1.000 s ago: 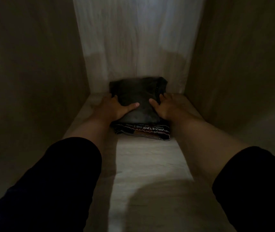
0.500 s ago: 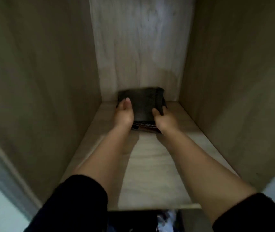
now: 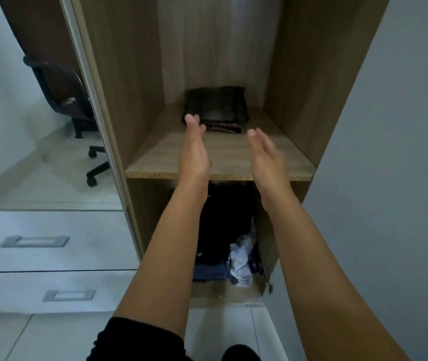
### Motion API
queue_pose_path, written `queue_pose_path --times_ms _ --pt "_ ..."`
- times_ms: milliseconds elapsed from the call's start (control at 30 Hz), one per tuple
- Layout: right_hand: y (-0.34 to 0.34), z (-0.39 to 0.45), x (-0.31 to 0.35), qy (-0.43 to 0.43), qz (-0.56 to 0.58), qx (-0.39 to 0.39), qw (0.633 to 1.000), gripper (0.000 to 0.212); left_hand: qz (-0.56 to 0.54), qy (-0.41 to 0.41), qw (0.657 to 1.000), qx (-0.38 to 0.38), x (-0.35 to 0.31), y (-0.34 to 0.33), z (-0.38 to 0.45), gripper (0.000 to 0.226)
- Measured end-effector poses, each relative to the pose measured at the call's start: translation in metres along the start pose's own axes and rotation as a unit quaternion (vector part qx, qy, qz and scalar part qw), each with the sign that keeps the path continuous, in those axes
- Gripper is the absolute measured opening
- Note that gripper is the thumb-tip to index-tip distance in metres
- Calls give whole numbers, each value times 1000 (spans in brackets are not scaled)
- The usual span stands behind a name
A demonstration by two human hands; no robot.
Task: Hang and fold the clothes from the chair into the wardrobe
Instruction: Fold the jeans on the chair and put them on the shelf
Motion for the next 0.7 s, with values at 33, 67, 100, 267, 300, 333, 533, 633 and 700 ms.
queue_pose_path --times_ms 33,67,100,267,300,333,533,633,700 --pt "3 -5 6 -13 -5 1 1000 51 -4 15 1000 0 -6 0 -7 60" --pt "5 -7 14 -27 -8 2 1000 51 -8 32 999 -4 -14 1 -11 60" --pt "8 -8 24 -41 -8 -1 999 51 -7 49 999 -8 -23 1 -15 60" --pt "14 -14 92 -108 -13 -4 994 49 20 111 993 -26 -98 -9 -23 60" --pt "16 -16 110 -114 -11 -5 993 47 26 115 993 -30 -116 -12 -23 60" --pt "19 -18 128 -119 -11 -5 993 47 32 118 992 -33 -134 -17 -23 60" --pt "41 -32 254 -123 -28 6 992 49 55 129 990 -35 -252 -49 -32 60" --pt "50 -38 313 -118 -34 18 992 49 56 135 988 -41 -312 -57 -39 59" --pt "54 -42 347 -112 -40 27 992 49 62 131 988 -52 -350 -57 -43 60"
Point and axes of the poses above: each hand's wrist, its own z-axis towards the middle knuckle, its own y-axis out of the back of the hand, x = y × z, the point moved 2 cm from there along z, towards the middle knuckle, and after that the axes turned 1 degree about -z, right-handed, at the moved point
